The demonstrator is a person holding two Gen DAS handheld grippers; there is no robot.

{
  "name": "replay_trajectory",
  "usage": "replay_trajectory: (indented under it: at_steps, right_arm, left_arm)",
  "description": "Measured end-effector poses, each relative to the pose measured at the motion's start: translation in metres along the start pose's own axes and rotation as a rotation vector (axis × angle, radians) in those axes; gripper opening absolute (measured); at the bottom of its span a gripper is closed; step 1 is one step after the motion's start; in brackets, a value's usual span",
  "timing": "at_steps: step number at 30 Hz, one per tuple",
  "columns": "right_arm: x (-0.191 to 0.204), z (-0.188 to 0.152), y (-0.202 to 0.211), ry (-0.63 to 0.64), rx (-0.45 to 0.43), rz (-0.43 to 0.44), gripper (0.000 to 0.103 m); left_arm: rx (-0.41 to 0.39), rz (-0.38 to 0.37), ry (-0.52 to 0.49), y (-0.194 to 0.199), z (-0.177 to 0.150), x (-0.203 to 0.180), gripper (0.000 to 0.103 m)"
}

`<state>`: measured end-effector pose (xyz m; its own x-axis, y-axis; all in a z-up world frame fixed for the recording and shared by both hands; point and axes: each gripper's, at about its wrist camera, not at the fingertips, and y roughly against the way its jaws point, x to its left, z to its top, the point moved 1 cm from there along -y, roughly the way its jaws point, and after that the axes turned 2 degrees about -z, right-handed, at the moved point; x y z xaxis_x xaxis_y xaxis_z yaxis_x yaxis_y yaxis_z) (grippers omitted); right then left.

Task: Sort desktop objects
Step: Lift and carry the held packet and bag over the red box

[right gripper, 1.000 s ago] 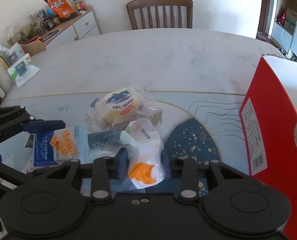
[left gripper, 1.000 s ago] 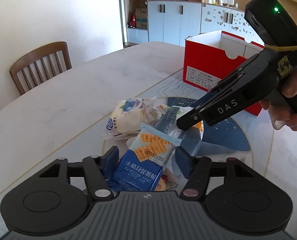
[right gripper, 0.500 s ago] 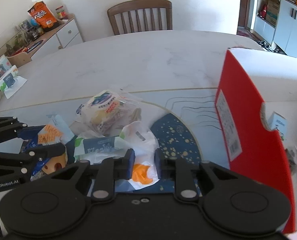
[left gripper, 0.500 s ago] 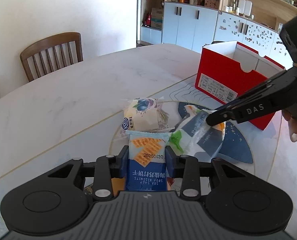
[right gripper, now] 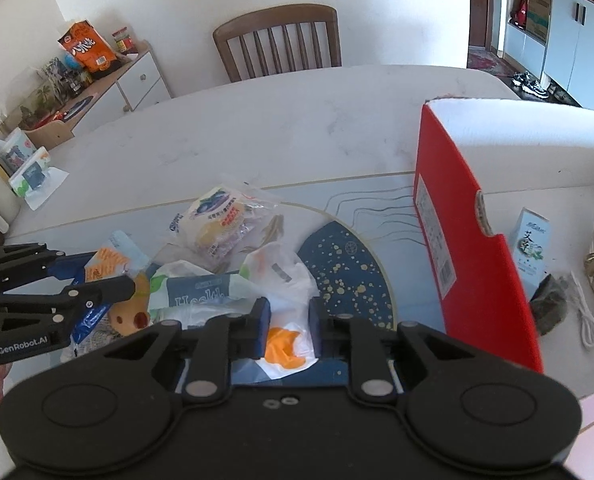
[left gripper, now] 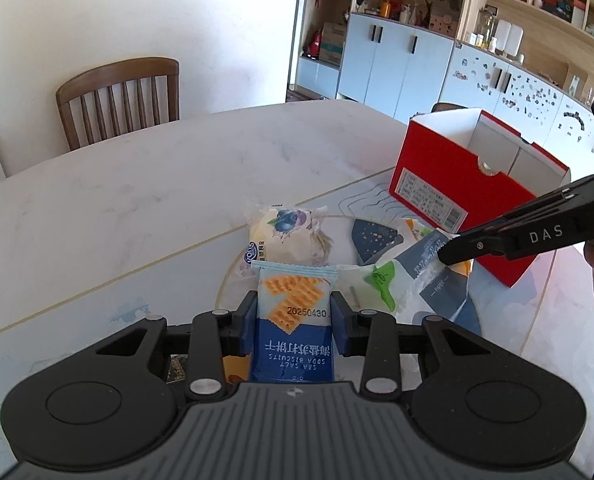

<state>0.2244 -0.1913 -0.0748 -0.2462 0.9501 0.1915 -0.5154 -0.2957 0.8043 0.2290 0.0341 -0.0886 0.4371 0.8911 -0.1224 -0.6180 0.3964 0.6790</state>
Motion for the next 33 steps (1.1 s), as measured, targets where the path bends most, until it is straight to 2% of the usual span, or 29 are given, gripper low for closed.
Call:
replay_trajectory:
  at_steps: [19,33]
  right_arm:
    - [-0.008,-0.001,0.057,-0.02,-0.088,-0.001,0.019]
    - [-0.045,0.002,0.102,-0.043,-0.178,-0.014,0.019]
  left_arm:
    - [-0.06,-0.027,-0.012,0.04,0.027,-0.042,0.036]
    - [-0.095,-0.08,-0.061,0.049,0.057,-0.088,0.036]
